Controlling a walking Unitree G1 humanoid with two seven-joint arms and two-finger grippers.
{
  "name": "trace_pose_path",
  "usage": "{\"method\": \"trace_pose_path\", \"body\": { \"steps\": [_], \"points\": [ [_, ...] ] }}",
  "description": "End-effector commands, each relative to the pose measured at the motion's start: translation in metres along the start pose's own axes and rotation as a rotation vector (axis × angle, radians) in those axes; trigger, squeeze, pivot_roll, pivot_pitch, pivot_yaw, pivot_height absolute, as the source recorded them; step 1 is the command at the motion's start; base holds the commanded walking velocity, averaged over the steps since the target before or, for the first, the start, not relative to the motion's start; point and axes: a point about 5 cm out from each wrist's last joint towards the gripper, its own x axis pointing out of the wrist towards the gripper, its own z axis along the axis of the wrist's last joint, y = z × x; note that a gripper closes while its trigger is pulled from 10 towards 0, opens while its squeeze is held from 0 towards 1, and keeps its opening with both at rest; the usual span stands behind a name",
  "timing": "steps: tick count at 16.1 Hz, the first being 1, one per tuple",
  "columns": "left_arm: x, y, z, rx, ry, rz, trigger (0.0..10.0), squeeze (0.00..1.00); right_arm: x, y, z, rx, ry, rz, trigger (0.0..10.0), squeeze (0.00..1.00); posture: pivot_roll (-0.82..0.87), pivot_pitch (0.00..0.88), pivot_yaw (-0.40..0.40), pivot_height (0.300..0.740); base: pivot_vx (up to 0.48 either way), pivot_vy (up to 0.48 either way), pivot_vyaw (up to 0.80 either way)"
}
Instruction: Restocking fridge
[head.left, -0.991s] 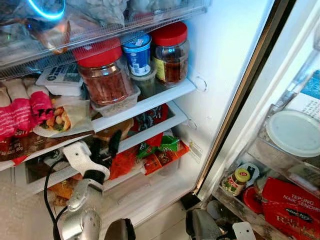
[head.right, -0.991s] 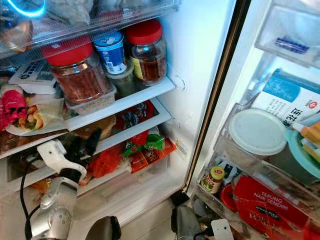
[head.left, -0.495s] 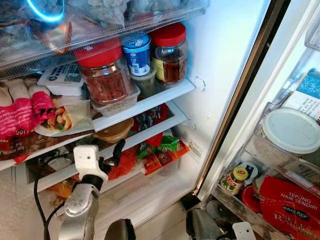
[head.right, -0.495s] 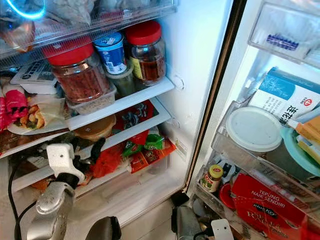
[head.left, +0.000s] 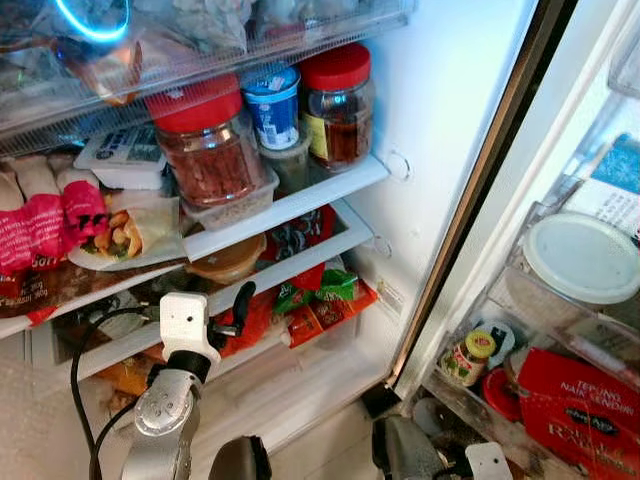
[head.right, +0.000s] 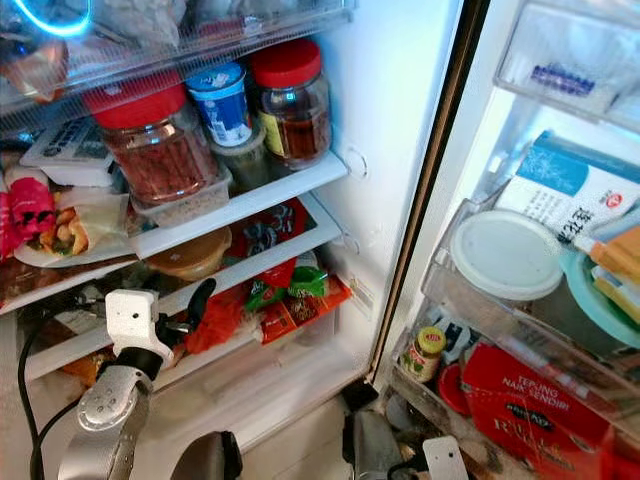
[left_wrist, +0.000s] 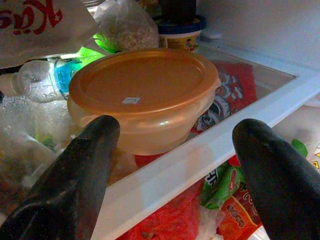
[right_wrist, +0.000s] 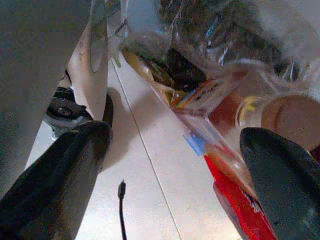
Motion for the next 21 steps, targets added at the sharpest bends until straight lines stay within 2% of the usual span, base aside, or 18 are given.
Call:
{"method": "trace_pose_path", "body": {
  "steps": [1,10,21],
  "points": [
    [-0.001,0.001,-0.004,0.02,0.013,-0.001,10.0,0.0,0.0,0.013,-0.003,0.013,0.004,0.038,10.0,0.0,-0.13,0.126,0.046,0.617,-0.274,0.0,0.0],
    [-0.002,0.002,-0.007,0.012,0.02,0.012,10.0,0.0,-0.001,0.011,-0.005,0.01,0.013,0.038,10.0,0.0,-0.12,0.122,0.045,0.617,-0.259,0.0,0.0],
    [-0.006,0.008,-0.017,-0.011,0.055,0.04,10.0,0.0,0.0,0.016,-0.003,0.008,0.009,0.046,10.0,0.0,-0.12,0.105,0.051,0.617,-0.175,0.0,0.0]
  ]
}}
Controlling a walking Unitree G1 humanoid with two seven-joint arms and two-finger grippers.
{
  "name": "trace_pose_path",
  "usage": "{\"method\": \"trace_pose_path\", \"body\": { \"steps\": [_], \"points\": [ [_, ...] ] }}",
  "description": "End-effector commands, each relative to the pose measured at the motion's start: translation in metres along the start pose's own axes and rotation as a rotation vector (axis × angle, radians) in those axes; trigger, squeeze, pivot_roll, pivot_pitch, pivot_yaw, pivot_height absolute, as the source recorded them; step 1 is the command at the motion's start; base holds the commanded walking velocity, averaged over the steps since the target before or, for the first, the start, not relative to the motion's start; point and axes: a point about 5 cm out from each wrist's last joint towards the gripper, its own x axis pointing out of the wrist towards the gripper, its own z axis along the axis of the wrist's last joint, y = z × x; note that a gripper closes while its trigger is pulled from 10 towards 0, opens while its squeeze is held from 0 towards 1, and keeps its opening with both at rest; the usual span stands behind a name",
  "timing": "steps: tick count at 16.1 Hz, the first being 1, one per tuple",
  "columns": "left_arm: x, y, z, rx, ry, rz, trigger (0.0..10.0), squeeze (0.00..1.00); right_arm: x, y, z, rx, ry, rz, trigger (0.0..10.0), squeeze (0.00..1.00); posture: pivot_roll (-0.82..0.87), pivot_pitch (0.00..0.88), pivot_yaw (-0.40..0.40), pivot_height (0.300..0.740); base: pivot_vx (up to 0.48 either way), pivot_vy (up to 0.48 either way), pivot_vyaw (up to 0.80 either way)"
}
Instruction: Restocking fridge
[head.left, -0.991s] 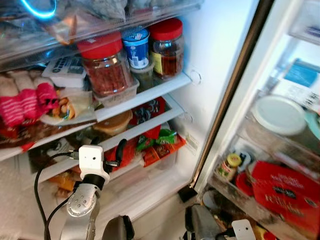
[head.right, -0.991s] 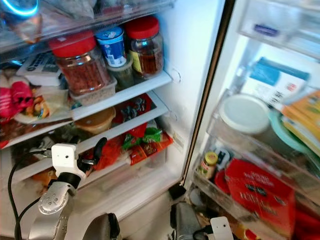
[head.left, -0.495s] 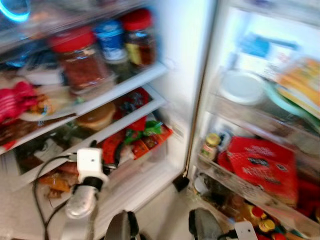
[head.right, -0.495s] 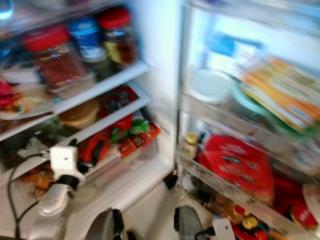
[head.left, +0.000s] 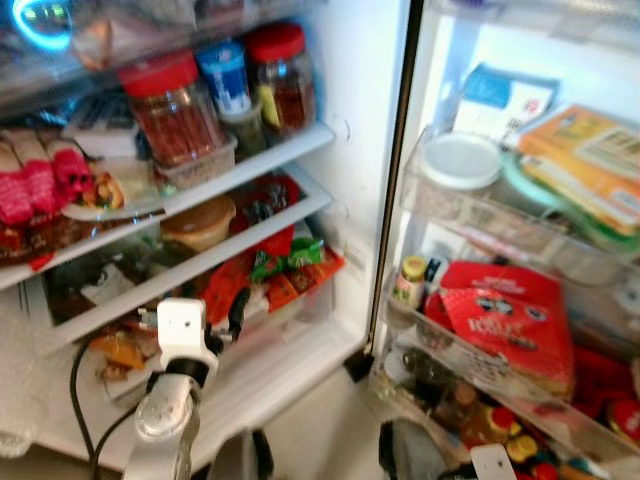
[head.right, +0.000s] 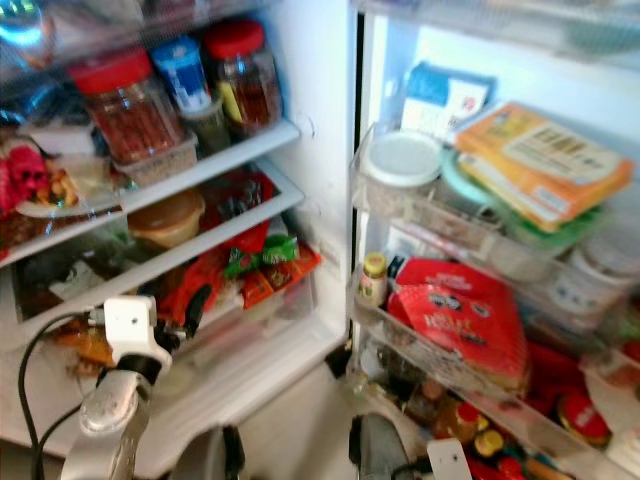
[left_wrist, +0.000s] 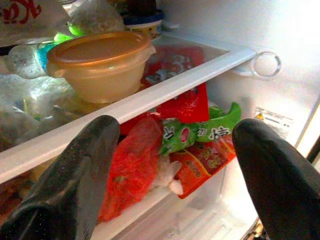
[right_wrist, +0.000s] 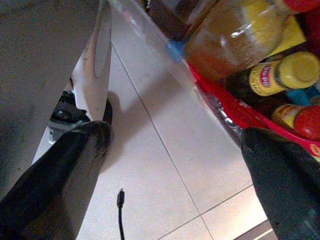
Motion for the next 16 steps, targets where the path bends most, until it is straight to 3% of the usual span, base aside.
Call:
{"method": "trace_pose_path", "body": {
  "steps": [1,16],
  "points": [
    [-0.0024,0.0045,-0.0042,0.001,0.019,0.011,10.0,0.0,0.0007,0.0191,0.0011,0.005,-0.003,0.06,10.0,0.0,-0.12,0.108,0.051,0.617,-0.24,0.0,0.0],
    [-0.0077,0.0085,-0.0099,-0.018,0.04,0.032,10.0,0.0,0.0,0.0192,0.0001,0.015,-0.014,0.063,10.0,0.0,-0.12,0.128,0.051,0.617,-0.098,0.0,0.0]
  ]
}}
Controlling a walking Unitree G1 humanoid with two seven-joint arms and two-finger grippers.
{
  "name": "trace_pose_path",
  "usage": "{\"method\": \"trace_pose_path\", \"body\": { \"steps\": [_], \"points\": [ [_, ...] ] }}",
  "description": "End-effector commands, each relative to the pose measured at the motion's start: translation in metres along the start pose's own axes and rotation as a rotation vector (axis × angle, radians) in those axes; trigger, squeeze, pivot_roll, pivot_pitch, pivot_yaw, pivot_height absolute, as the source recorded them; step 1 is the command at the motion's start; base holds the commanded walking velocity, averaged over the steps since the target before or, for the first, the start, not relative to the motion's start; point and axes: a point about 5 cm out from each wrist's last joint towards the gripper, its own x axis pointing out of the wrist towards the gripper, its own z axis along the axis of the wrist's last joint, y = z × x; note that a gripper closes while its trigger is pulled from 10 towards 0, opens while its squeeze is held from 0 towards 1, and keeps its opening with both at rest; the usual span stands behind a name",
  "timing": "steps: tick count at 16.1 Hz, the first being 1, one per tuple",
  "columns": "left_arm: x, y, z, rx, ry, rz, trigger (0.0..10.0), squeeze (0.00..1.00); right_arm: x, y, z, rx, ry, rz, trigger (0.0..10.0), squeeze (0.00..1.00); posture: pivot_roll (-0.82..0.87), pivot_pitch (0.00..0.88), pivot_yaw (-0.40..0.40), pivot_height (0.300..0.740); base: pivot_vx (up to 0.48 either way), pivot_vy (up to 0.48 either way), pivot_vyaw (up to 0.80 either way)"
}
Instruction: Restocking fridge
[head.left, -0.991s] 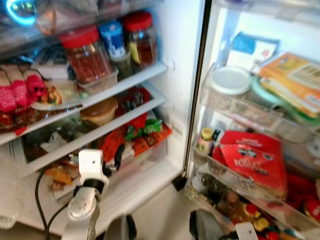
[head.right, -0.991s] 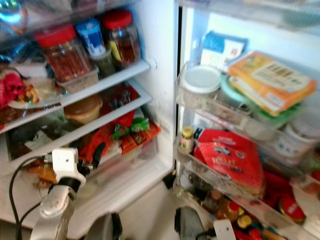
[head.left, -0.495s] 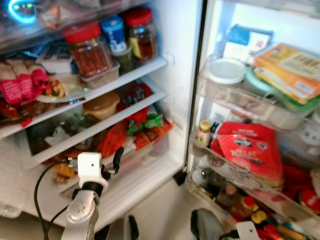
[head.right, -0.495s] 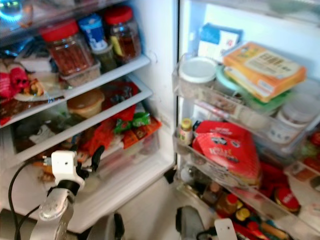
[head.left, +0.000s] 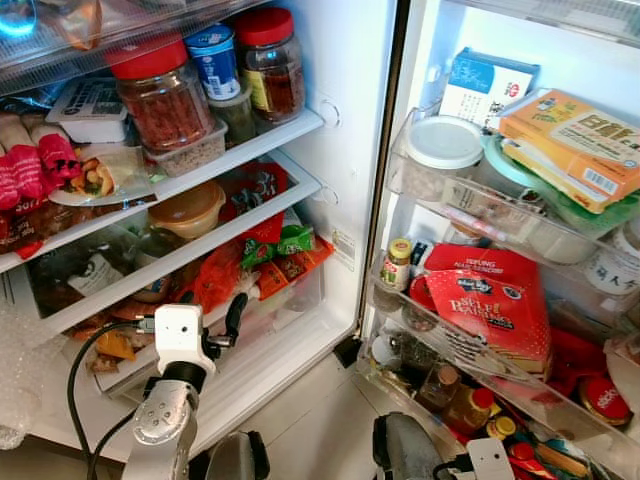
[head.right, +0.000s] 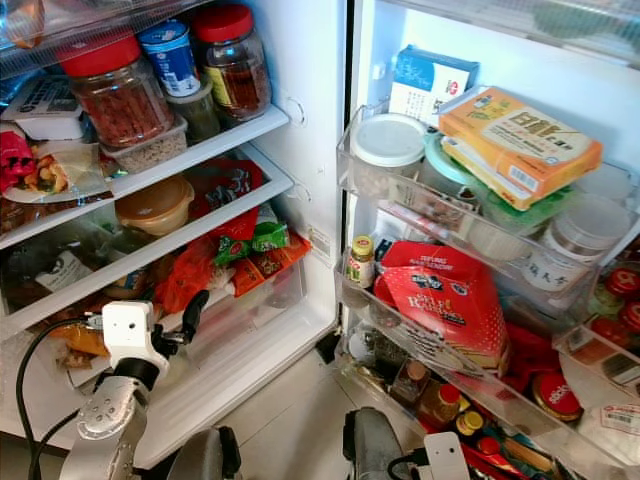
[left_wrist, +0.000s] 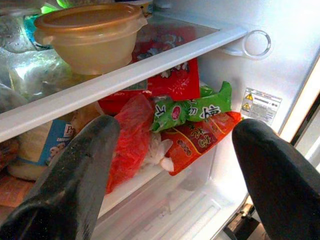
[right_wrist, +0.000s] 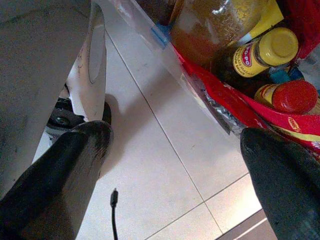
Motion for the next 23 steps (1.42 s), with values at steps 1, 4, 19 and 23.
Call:
{"method": "trace_pose_path", "body": {
  "steps": [1,4,19,23],
  "points": [
    [-0.005,0.005,-0.006,-0.01,0.023,0.02,10.0,0.0,-0.002,0.016,-0.008,0.003,0.019,0.06,10.0,0.0,-0.12,0.127,0.051,0.617,-0.296,0.0,0.0],
    [-0.005,0.004,-0.007,-0.01,0.026,0.022,10.0,0.0,-0.001,0.015,-0.006,0.002,0.013,0.059,10.0,0.0,-0.12,0.127,0.051,0.617,-0.312,0.0,0.0],
    [-0.005,0.004,-0.008,-0.014,0.029,0.028,10.0,0.0,-0.002,0.026,-0.009,-0.01,0.012,0.073,10.0,0.0,-0.12,0.114,0.053,0.617,-0.267,0.0,0.0],
    [-0.006,0.006,-0.011,-0.025,0.037,0.035,10.0,0.0,-0.001,0.021,-0.006,-0.015,0.01,0.071,10.0,0.0,-0.12,0.105,0.053,0.617,-0.246,0.0,0.0]
  ]
}}
